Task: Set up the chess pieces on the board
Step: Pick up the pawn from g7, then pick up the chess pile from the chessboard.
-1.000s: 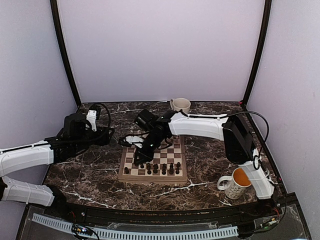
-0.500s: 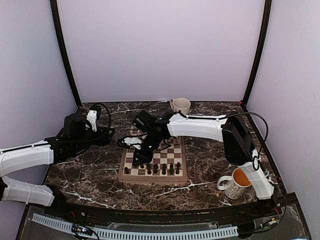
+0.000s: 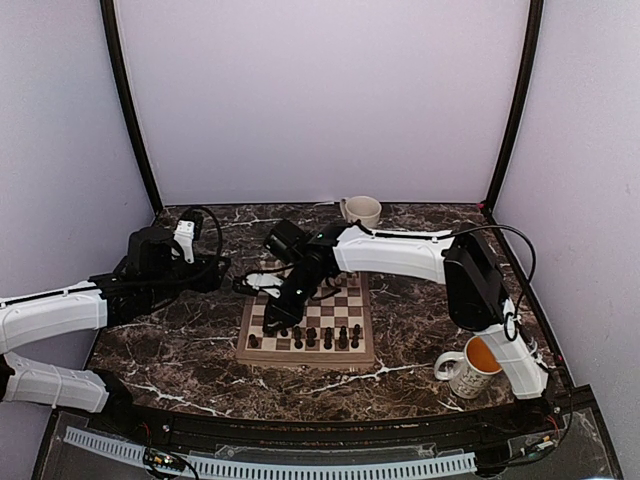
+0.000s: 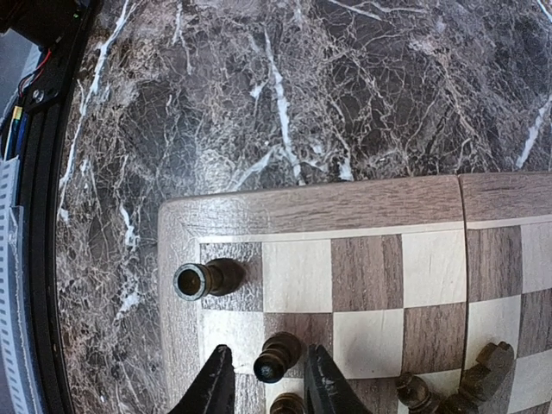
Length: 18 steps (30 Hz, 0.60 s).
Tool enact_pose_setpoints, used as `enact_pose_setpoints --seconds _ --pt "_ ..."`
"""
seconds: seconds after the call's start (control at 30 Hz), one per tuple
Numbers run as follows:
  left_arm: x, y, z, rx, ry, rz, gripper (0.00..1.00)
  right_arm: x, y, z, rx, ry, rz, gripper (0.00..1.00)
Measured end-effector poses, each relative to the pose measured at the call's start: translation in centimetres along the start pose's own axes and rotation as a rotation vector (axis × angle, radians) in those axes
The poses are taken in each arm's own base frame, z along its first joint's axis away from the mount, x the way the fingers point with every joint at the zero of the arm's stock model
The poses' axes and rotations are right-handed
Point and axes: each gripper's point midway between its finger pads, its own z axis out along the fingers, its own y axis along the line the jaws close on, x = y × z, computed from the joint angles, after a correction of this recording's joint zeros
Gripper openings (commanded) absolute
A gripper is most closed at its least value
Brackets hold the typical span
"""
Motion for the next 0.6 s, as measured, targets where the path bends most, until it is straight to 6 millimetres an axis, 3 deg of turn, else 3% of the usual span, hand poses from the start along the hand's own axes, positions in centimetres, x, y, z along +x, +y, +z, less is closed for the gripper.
enact_pose_setpoints --seconds 0.17,0.3,0.47,0.53,0.6 --pt "0.3 -0.1 0.0 0.008 0.021 0.002 0.62 -0.5 0.1 -1.4 -0.016 -0.022 0.008 0.31" --pt "0.2 -0.4 -0.2 0.015 0.046 -0.002 0.6 -0.9 -0.4 -5.4 -0.002 -0.074 0.015 0.32" --pt "0.4 -1.5 0.3 0.063 0.105 -0.019 0.52 0.0 -4.3 -11.5 0.083 -0.149 -0.008 0.37" --pt "0.9 -2.3 0.8 0.102 0.148 -0.027 0.5 1.6 -6.4 -12.5 0.124 -0.142 -0.017 0.37" --pt "1.9 -3.3 1.5 0.153 0.201 -0.035 0.48 3.1 -7.7 -12.4 0.149 -0.11 -0.033 0.38"
